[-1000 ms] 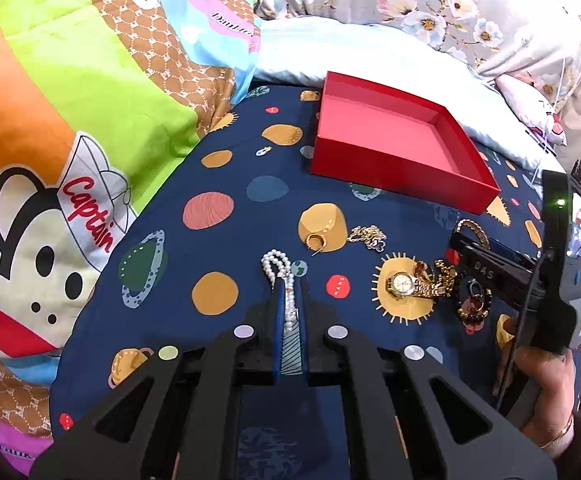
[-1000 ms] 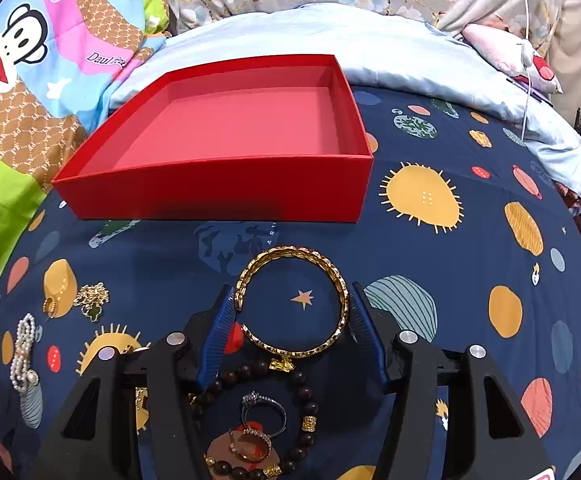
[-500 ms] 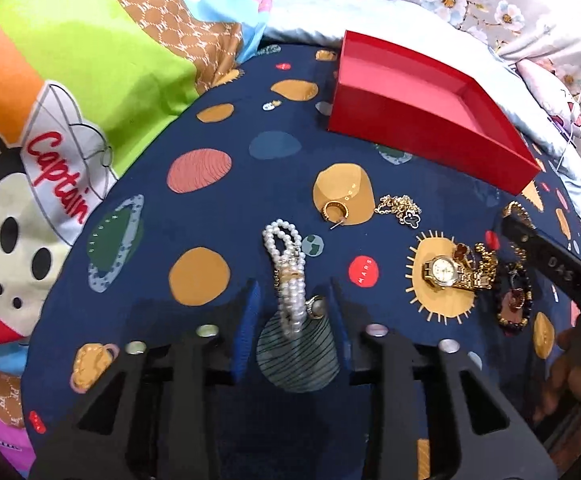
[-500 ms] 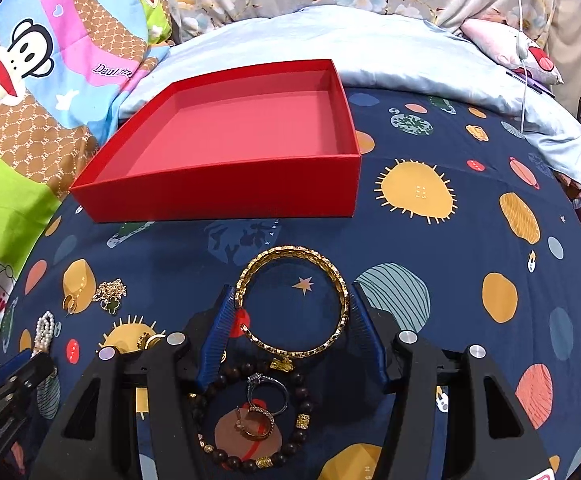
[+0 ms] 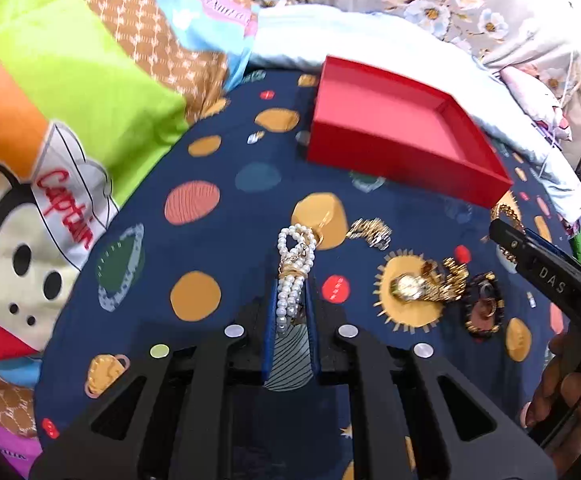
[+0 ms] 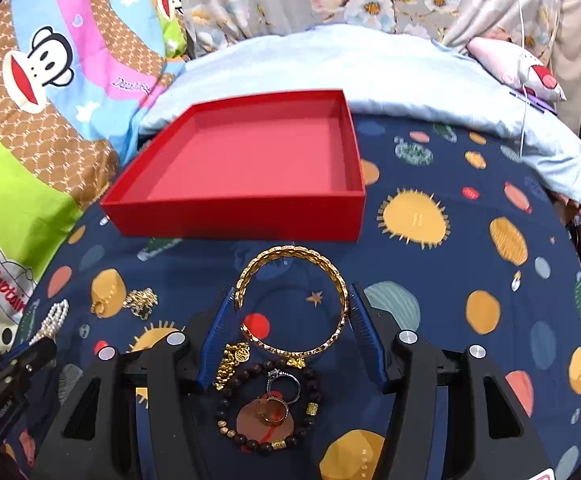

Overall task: Organize jewelry
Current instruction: 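Carry both items into the red tray and open both grippers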

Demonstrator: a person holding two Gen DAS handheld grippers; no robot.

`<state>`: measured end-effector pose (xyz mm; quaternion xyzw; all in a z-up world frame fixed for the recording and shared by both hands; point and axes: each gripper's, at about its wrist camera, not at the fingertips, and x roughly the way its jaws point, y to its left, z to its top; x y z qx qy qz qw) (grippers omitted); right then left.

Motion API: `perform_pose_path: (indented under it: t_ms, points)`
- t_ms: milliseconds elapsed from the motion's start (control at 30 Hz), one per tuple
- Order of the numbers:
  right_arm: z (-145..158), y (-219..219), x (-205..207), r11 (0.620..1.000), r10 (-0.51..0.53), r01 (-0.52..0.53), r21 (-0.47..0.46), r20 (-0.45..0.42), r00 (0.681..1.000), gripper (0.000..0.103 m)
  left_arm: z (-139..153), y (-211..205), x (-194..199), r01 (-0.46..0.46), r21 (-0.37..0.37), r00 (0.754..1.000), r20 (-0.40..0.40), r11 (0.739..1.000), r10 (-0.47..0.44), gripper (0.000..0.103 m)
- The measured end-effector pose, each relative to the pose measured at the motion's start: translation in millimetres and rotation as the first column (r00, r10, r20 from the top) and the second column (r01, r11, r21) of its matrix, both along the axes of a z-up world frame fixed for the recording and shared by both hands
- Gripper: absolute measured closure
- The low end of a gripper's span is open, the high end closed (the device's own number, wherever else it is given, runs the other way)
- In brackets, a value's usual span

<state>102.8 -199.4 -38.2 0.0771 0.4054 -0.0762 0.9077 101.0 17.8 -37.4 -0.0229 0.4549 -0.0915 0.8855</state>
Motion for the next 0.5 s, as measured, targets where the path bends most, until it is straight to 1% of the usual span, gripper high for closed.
perform_pose_path:
  t_ms: [100, 167, 267, 400, 500]
  points:
    - [13.1, -1.0, -0.6, 1.0, 0.013, -0.013, -0.003, 0.024, 1.0, 0.047, 15.8, -3.7, 0.6, 0.018, -0.004, 0.999, 0.034, 1.0, -0.018, 0.09]
    - [22.4, -3.2, 2.1, 1.0, 0.019, -0.019, -0.014, 0.042, 0.999, 0.047, 29.9, -8.2, 4.2, 0.03, 0.003, 0.997, 0.074, 1.0, -0.03, 0.09]
    - [34.5, -10.9, 12.5, 0.999, 0.032, -0.032, -0.003, 0.061, 0.998, 0.047, 47.2, -15.8, 12.9, 0.049, 0.017, 0.991, 0.127, 0.999, -0.051, 0.09]
    - [49.9, -26.5, 37.7, 0.999, 0.044, -0.045, 0.016, 0.087, 0.995, 0.047, 73.0, -29.8, 39.2, 0.08, 0.02, 0.975, 0.205, 0.997, -0.082, 0.09]
    - [58.2, -37.1, 61.8, 0.998, 0.051, -0.054, 0.027, 0.1, 0.994, 0.047, 84.6, -44.3, 63.7, 0.105, 0.023, 0.965, 0.238, 0.994, -0.107, 0.09]
